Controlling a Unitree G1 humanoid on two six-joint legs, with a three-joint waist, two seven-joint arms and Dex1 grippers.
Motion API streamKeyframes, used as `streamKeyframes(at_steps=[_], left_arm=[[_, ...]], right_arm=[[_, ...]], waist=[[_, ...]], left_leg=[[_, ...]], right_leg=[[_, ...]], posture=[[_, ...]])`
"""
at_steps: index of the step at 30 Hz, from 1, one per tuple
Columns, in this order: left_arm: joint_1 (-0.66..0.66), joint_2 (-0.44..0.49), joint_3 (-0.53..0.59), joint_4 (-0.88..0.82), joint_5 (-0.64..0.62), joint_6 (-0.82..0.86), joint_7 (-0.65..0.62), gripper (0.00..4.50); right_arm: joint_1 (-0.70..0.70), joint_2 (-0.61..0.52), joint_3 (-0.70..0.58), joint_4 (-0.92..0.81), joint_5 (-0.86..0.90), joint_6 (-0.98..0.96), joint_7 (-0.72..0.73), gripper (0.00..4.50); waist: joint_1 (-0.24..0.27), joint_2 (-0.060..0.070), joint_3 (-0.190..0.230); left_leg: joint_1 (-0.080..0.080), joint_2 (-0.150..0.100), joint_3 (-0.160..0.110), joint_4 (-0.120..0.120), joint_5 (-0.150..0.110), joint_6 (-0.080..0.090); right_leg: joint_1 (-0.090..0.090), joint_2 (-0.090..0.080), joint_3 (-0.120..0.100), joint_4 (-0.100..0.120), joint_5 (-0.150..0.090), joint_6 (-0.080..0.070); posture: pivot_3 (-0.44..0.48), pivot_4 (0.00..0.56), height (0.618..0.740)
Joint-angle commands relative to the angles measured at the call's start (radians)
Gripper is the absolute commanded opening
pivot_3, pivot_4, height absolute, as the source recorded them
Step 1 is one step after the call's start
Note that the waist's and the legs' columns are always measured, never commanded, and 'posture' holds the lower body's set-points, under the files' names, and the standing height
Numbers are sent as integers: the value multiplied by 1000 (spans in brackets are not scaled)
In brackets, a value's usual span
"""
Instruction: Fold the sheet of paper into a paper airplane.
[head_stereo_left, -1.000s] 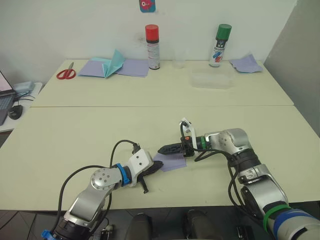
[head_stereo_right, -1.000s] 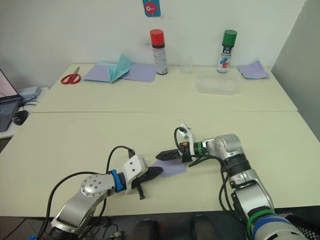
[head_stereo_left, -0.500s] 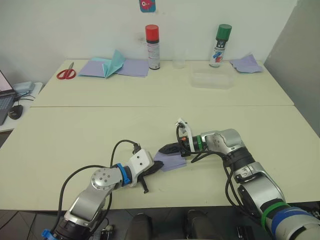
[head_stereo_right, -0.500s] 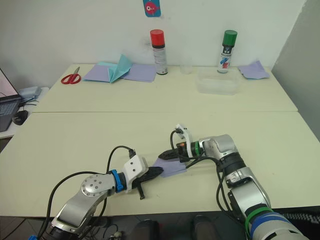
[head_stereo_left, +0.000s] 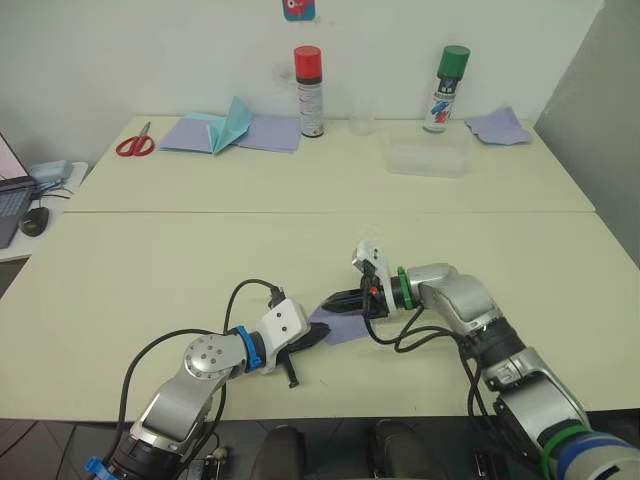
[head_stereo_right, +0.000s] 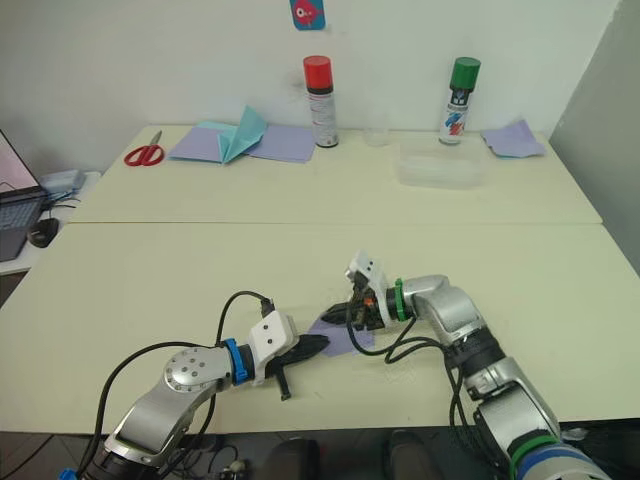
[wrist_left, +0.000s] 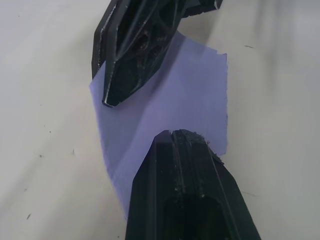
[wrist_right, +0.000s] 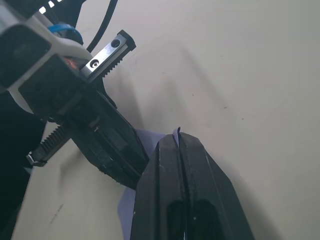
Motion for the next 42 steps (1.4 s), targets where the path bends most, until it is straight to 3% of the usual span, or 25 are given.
streamKeyframes(at_steps=[1, 13, 25, 42], left_arm=[[26, 12, -41, 55, 34, 33, -9, 0], [23, 18, -36, 52, 32, 35, -16, 0], [39, 29, -22, 29, 18, 51, -20, 0], [33, 76, 25, 10, -45, 182, -31, 0]], right_arm=[[48, 1, 9, -96, -22, -83, -24, 22], [166, -31, 51, -154, -126, -353, -39, 22], [186, -57, 77, -67, -201, -574, -25, 22], [225, -71, 100, -140, -174, -506, 33, 22]], waist=[[0, 0, 0], [0, 0, 0], [0, 0, 0], [-1, 0, 0]], left_leg=[[0, 0, 0, 0, 0, 0], [1, 0, 0, 0, 0, 0], [1, 0, 0, -1, 0, 0], [1, 0, 0, -3, 0, 0]], right_leg=[[0, 0, 0, 0, 0, 0], [0, 0, 0, 0, -1, -1], [0, 0, 0, 0, -1, -1], [1, 2, 0, 0, -3, -4]], posture=[[0, 150, 740], [0, 150, 740], [0, 150, 740], [0, 150, 740]])
